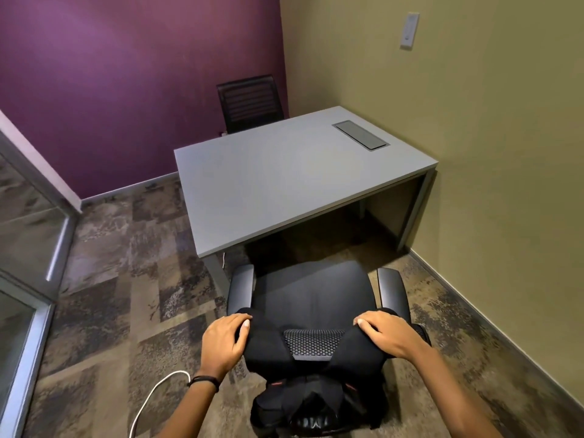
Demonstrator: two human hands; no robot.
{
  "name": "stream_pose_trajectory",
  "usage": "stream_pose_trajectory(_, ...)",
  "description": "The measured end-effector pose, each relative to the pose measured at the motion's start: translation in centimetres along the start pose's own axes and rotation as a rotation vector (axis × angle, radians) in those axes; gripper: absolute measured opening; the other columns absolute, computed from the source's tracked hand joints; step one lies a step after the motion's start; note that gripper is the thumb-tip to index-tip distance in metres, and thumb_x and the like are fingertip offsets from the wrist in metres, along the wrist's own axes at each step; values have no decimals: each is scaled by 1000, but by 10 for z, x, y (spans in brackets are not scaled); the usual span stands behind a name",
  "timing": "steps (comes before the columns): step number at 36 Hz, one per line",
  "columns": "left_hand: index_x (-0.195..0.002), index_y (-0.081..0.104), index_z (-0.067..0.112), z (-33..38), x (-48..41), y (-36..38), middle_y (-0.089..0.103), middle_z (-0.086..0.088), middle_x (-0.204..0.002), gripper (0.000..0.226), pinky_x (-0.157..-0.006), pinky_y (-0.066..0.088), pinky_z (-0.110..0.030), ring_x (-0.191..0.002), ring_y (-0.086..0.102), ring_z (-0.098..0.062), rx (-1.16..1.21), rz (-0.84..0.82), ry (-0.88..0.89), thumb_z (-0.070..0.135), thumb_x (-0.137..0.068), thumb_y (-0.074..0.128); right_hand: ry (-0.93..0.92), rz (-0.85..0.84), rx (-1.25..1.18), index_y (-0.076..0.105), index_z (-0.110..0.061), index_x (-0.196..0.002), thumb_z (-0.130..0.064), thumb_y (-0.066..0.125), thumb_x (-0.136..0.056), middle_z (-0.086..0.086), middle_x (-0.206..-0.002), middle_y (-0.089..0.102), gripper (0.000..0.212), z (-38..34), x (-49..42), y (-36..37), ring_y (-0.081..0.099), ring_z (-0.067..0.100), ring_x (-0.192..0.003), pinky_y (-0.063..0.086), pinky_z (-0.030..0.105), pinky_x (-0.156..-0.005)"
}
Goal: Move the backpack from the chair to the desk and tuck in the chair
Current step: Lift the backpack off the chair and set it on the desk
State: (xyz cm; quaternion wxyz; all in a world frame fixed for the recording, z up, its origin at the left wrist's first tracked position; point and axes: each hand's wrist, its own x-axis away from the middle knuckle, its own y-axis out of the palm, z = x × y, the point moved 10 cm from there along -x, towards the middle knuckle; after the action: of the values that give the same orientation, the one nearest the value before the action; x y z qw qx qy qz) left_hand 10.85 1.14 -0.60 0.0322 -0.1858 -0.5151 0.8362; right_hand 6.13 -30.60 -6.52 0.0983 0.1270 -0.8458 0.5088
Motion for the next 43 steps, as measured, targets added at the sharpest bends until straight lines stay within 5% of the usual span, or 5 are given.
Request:
stream_pose_trajectory(16, -115, 62, 33, -2, -7, 50, 61, 10, -128, 32, -98, 43, -36, -119, 54, -16, -16, -532, -115, 41, -96, 38, 75, 58, -12, 62, -23, -110, -39, 30, -98, -5, -119, 66, 37, -3, 33, 2, 58, 13, -107, 43, 34, -94)
stream_pose_trajectory(25, -132, 48, 25, -46, -1, 77, 49, -5, -142, 71, -110, 35, -43, -127, 47, -29, 16, -855, -508, 70, -78, 48, 65, 131, -5, 65, -22, -108, -41, 34, -97, -3, -115, 68, 38, -16, 22, 3, 61, 16, -104, 44, 34, -91)
stream_pose_trajectory(30, -132, 49, 14, -39, 6, 91, 48, -10, -141, 69, -111, 34, -40, -127, 46, -30, 114, -1004, -662, 58, -79, 59, 65, 161, 17, 63, -25, -112, -42, 35, -96, -5, -119, 67, 37, -18, 31, 5, 58, 16, -110, 41, 37, -96)
stream_pose_trajectory(38, -140, 26, -6, -55, -12, 63, 33, -18, -150, 80, -109, 31, -35, -136, 36, -30, 5, -766, -689, 40, -85, 61, 61, 193, 35, 60, -24, -115, -40, 36, -95, -6, -122, 64, 35, -26, 36, 8, 55, 17, -115, 37, 41, -104)
stream_pose_trajectory(43, -119, 41, -3, -70, -3, 54, 52, -21, -119, 52, -89, 41, -37, -109, 52, -33, 223, -640, -697, 28, -84, 64, 58, 247, 44, 60, -27, -115, -37, 36, -95, -8, -123, 64, 33, -26, 40, 9, 54, 14, -115, 35, 38, -106)
